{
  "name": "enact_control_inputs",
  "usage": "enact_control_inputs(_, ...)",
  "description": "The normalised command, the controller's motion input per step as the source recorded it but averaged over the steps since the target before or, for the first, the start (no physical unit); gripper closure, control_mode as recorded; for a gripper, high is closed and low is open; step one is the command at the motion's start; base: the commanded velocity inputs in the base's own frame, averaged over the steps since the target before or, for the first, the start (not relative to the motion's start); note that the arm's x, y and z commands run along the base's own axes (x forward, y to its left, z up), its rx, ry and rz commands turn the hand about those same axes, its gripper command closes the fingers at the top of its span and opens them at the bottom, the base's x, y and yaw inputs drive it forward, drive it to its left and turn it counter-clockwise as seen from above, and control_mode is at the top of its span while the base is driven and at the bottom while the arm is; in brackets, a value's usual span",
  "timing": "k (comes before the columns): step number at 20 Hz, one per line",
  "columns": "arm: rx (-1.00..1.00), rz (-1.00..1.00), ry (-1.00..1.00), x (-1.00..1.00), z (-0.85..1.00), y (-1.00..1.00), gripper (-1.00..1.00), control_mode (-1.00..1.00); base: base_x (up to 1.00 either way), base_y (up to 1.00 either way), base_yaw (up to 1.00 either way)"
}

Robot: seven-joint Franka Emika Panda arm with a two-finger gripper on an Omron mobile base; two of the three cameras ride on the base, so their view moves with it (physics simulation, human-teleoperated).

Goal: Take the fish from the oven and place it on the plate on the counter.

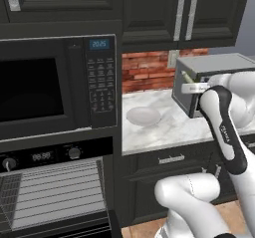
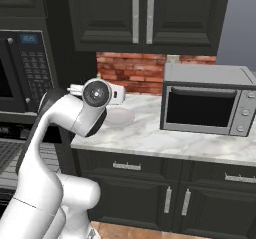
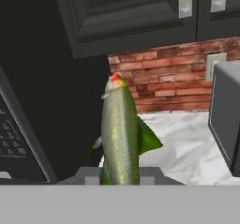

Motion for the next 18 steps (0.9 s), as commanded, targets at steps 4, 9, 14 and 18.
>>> enact_control_inputs(4, -0.08, 0.11, 0.43, 0.69, -0.42, 0.13, 1.0, -1.0, 0.0, 0.0, 0.0)
enact_control_inputs(9, -0.08, 0.0, 0.25, 0.4, -0.48, 0.04, 1.0, -1.0, 0.0, 0.0, 0.0)
enact_control_inputs(14, -0.06, 0.0, 0.17, 0.46, -0.71, 0.03, 1.0, -1.0, 0.0, 0.0, 0.0)
enact_control_inputs(18, -0.01, 0.0, 0.14, 0.6, -0.71, 0.06, 1.0, -1.0, 0.0, 0.0, 0.0)
